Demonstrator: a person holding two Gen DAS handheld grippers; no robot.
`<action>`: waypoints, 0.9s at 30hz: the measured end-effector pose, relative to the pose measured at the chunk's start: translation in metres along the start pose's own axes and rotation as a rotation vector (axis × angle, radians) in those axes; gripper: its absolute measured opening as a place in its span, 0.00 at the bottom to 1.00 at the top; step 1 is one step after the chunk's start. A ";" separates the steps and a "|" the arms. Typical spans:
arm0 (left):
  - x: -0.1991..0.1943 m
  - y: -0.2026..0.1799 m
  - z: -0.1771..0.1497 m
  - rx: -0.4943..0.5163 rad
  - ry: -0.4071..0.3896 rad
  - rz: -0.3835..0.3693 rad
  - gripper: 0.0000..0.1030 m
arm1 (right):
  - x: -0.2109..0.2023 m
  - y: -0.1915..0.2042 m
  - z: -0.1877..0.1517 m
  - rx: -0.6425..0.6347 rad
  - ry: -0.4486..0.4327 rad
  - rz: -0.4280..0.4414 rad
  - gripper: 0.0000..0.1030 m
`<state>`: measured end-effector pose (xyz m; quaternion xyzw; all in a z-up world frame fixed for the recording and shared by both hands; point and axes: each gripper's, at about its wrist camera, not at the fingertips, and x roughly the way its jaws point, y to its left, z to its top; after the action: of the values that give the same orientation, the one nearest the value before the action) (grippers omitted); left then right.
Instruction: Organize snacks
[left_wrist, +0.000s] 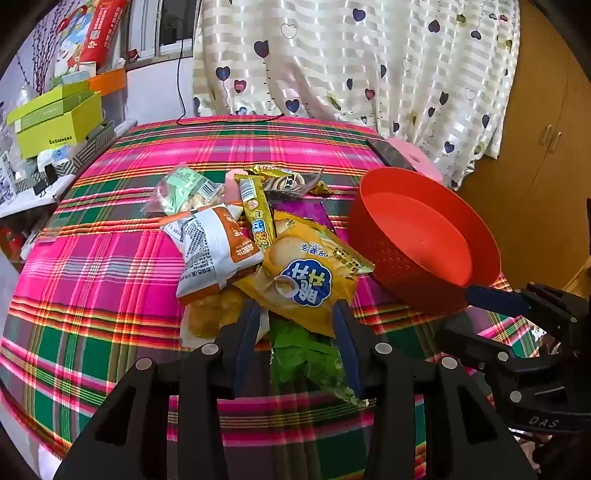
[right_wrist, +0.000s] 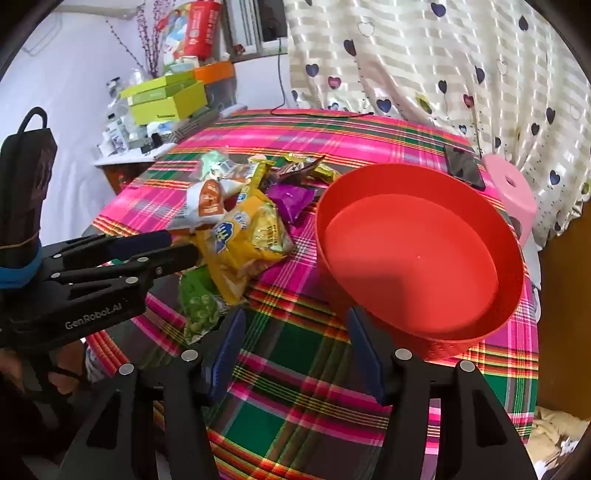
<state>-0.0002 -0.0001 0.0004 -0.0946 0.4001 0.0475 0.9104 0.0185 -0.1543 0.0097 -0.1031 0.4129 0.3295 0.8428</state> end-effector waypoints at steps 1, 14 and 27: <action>0.000 0.000 0.000 0.002 -0.002 0.008 0.41 | 0.000 0.000 0.000 -0.001 0.001 -0.002 0.55; -0.002 -0.001 -0.005 0.025 0.007 0.028 0.41 | 0.006 0.016 0.000 0.006 0.003 -0.002 0.56; -0.005 0.001 -0.005 0.018 0.001 0.026 0.41 | 0.004 0.011 -0.001 -0.004 0.004 0.010 0.56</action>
<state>-0.0070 -0.0004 0.0004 -0.0813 0.4020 0.0555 0.9103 0.0121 -0.1448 0.0072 -0.1036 0.4146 0.3341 0.8401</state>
